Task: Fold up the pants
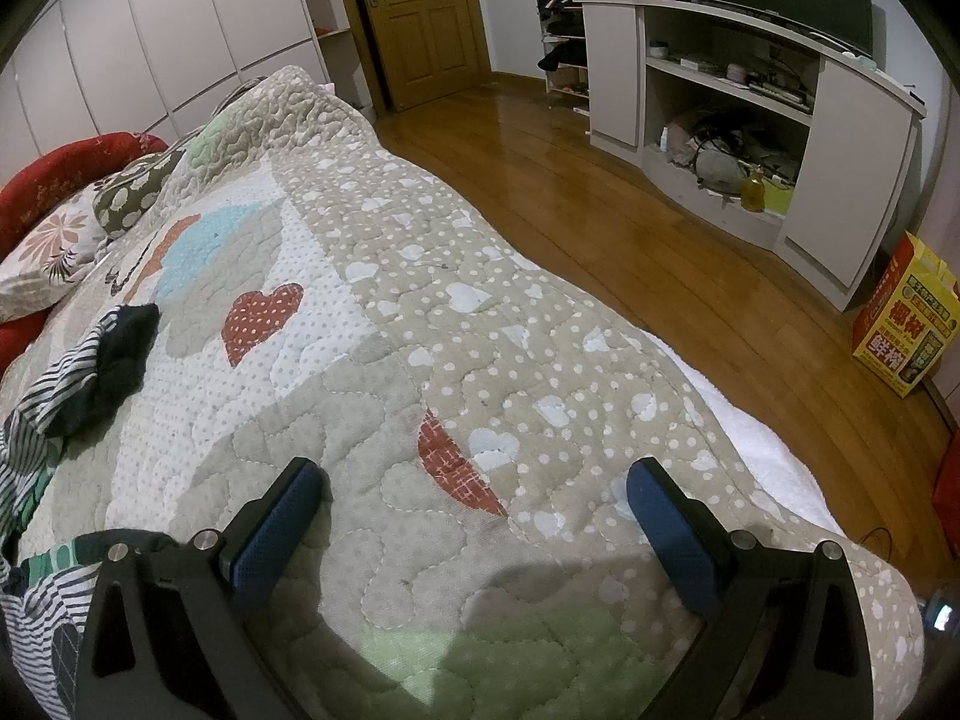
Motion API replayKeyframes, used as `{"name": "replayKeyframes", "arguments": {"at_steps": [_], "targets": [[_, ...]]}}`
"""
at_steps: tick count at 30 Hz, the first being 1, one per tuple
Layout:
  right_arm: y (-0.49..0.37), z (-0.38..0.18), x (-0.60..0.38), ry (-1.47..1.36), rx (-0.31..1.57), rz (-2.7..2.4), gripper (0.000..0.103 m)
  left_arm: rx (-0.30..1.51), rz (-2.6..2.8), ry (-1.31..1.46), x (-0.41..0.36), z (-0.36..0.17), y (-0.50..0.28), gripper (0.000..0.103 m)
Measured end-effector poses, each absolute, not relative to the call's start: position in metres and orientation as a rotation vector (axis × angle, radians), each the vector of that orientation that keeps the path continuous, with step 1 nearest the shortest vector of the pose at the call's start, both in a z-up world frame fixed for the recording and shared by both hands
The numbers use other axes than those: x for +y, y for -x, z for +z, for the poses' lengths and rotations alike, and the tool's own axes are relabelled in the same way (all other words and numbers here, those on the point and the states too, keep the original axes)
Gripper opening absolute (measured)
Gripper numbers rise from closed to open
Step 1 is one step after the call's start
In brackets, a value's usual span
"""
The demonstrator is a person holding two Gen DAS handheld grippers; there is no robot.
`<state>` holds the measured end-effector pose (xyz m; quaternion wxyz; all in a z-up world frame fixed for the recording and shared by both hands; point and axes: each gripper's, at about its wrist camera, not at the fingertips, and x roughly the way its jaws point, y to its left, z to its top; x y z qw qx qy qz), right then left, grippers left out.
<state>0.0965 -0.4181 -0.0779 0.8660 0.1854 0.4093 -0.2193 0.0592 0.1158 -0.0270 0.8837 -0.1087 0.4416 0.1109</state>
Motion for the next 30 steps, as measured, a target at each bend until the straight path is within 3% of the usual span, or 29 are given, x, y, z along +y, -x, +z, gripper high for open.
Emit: {"name": "replayKeyframes", "arguments": {"at_steps": [14,30], "targets": [[-0.097,-0.078,-0.418,-0.388,0.857,-0.459,0.102,0.951,0.097,-0.057,-0.009,-0.017,-0.049,0.103],[-0.095,-0.077,-0.419,-0.389,0.852,-0.457,0.102,0.979,0.030,-0.101,-0.041,-0.025,-0.035,0.103]]}}
